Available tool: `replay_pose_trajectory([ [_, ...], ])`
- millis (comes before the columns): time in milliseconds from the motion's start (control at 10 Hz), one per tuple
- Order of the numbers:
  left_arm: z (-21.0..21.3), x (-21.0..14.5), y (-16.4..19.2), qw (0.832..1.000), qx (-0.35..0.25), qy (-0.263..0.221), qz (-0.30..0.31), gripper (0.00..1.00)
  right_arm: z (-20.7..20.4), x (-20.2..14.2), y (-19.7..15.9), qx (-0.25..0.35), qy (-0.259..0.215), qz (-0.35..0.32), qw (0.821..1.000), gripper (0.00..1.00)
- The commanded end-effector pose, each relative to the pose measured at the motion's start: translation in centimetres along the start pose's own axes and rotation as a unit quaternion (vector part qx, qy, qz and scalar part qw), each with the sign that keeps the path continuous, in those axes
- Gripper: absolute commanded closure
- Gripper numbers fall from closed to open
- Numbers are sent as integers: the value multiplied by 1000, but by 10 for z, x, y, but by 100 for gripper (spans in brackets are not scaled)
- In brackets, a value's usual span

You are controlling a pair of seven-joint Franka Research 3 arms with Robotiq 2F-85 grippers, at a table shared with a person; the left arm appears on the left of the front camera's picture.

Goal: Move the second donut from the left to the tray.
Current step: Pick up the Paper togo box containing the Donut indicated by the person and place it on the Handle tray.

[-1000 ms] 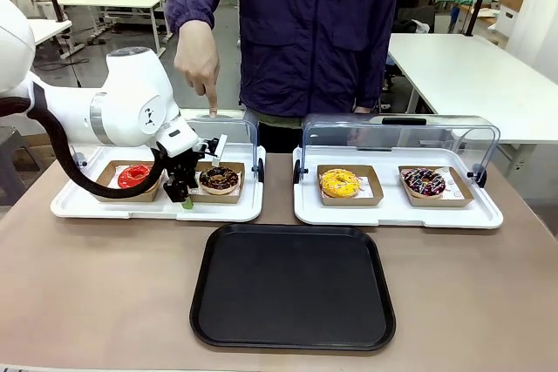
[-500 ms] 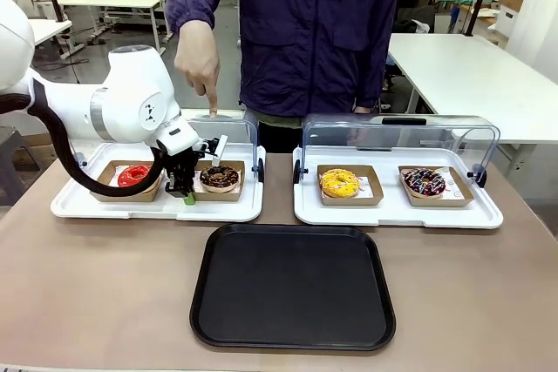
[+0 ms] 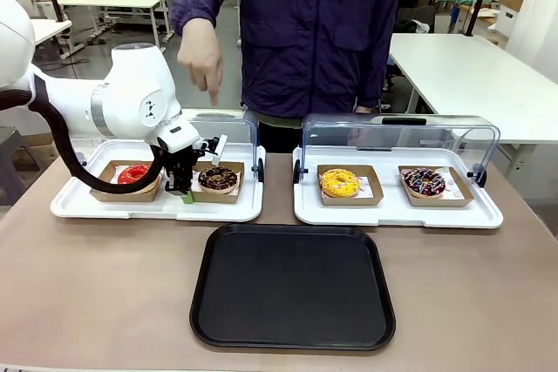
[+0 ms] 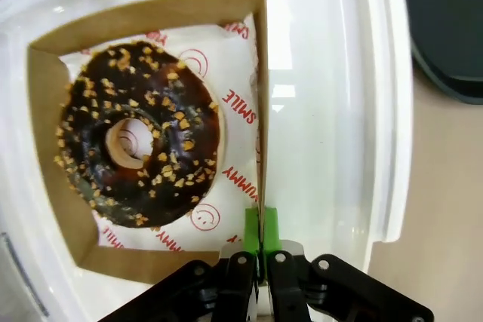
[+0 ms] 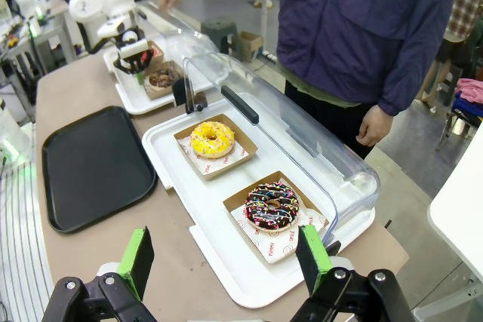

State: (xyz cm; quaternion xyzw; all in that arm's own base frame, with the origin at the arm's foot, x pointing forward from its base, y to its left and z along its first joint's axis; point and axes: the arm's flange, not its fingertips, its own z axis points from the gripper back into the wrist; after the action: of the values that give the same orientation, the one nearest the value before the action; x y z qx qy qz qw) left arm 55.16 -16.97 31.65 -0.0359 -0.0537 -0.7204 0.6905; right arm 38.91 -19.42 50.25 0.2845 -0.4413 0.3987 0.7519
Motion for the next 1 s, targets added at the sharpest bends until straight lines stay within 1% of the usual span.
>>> replay_pose_trajectory([
  [0, 1, 3, -4, 1000, 8, 1, -13, 100, -1, 2, -1, 0, -8, 6, 1000, 0],
  [300, 1, 3, -4, 1000, 8, 1, -13, 100, -1, 2, -1, 0, -8, 6, 1000, 0],
  [400, 4, 5, 1, 1000, 6, -1, -5, 98, -1, 2, -1, 0, -8, 6, 1000, 0],
  [700, 42, 20, -25, 998, 61, 2, -2, 98, -1, 2, -1, 0, -8, 6, 1000, 0],
  [900, 66, 29, -41, 997, 78, -2, -1, 98, -1, 2, -1, 0, -8, 6, 1000, 0],
])
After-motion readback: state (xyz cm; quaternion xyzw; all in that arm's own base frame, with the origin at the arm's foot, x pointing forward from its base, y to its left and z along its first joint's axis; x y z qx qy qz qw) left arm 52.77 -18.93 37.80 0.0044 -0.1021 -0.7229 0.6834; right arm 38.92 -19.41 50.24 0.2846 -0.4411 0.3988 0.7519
